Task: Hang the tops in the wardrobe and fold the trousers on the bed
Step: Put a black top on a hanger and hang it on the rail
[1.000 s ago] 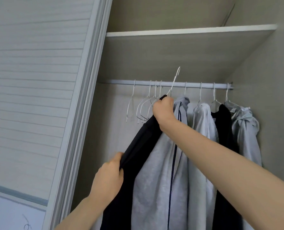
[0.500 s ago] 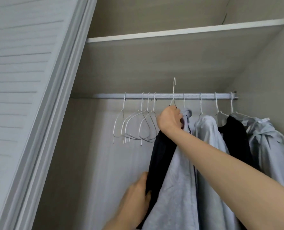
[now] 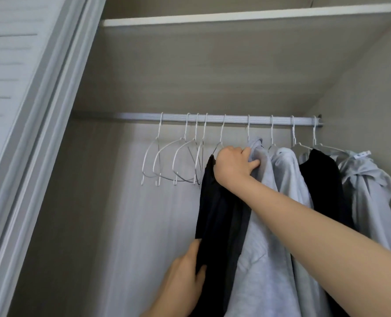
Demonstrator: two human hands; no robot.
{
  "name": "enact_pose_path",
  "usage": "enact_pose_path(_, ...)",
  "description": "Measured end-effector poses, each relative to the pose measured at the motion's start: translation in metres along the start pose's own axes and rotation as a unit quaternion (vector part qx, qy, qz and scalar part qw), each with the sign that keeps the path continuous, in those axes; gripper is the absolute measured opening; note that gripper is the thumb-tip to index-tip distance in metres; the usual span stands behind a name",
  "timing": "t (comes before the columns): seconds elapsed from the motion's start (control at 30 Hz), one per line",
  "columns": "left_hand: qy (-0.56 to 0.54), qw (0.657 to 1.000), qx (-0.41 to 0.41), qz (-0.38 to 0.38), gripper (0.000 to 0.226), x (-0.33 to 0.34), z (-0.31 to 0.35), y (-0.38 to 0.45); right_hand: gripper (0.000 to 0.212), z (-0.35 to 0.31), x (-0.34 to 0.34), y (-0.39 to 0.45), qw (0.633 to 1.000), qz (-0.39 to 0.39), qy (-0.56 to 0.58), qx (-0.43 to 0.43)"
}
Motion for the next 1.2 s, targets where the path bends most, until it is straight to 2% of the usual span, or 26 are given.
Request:
enact_pose_path(0.17,-0.022,0.999,-0.033,0.014,0.051,-0.007,0.0,-0.015,0.055,-0.002,0.008,-0.03,0.984,0.046,-0.125,-0.117)
enact_pose_path(0.23,-0.026,0.999,-0.043,0.008,0.055,-0.008,0.001,-0.023,0.047,-0.001,0.009,-0.042,0.977,0.044,-0.151,-0.147)
enact_pose_path(0.33,-0.019,0.998,-0.051,-0.013,0.06,-0.008,0.005,-0.039,0.041,0.003,0.009,-0.061,0.972,0.03,-0.168,-0.159)
enact_pose_path(0.5,-0.026,0.999,-0.034,0.008,0.055,-0.018,0.013,-0.062,0.057,0.013,0.008,-0.107,0.967,0.009,-0.188,-0.171)
enact_pose_path(0.6,-0.028,0.999,-0.034,0.023,0.049,-0.028,0.017,-0.08,0.068,0.019,0.002,-0.141,0.963,0.041,-0.194,-0.182)
enact_pose_path(0.67,-0.032,0.998,-0.044,0.027,0.045,-0.035,0.017,-0.095,0.067,0.021,-0.002,-0.167,0.964,0.074,-0.154,-0.202)
enact_pose_path(0.8,-0.038,0.993,-0.101,0.052,0.04,-0.053,0.009,-0.14,0.056,0.017,0.004,-0.231,0.945,0.059,-0.074,-0.314)
enact_pose_path(0.93,-0.027,0.982,-0.168,0.086,0.033,-0.084,0.011,-0.198,0.037,0.008,0.008,-0.284,0.925,0.004,0.01,-0.379)
enact_pose_path(1.03,-0.006,0.968,-0.217,0.128,0.034,-0.111,0.017,-0.247,0.038,-0.002,0.009,-0.317,0.916,-0.033,0.076,-0.393)
enact_pose_path(1.13,0.04,0.945,-0.284,0.156,0.024,-0.137,0.026,-0.308,0.041,-0.016,0.021,-0.358,0.898,-0.073,0.156,-0.405)
enact_pose_path(1.2,0.1,0.916,-0.344,0.182,0.02,-0.157,0.041,-0.364,0.034,-0.03,0.028,-0.402,0.865,-0.13,0.222,-0.431)
Point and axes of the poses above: each hand's wrist, its own y-axis towards the middle knuckle, its own x-axis out of the palm, z = x × y, the point moved 4 cm from there along y, towards the middle knuckle
